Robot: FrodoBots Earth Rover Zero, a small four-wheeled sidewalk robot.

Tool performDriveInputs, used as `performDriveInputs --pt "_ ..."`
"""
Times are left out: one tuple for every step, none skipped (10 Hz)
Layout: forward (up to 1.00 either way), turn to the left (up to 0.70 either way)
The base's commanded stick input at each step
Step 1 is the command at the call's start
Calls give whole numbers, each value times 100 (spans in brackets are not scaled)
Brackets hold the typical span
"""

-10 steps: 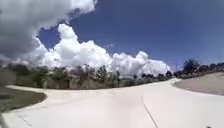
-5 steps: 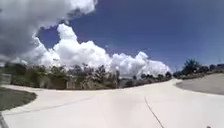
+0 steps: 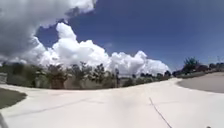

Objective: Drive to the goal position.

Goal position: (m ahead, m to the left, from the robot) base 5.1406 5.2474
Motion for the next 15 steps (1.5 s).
performDriveInputs --pt "85 0" --pt "85 31" --pt "85 34" --pt "85 34" --pt "85 34" --pt "85 34" --pt "85 34" --pt "85 34" --pt "85 34" --pt "85 34" --pt "85 34" --pt "85 34" --pt "85 34" --pt "85 28" --pt "85 0"
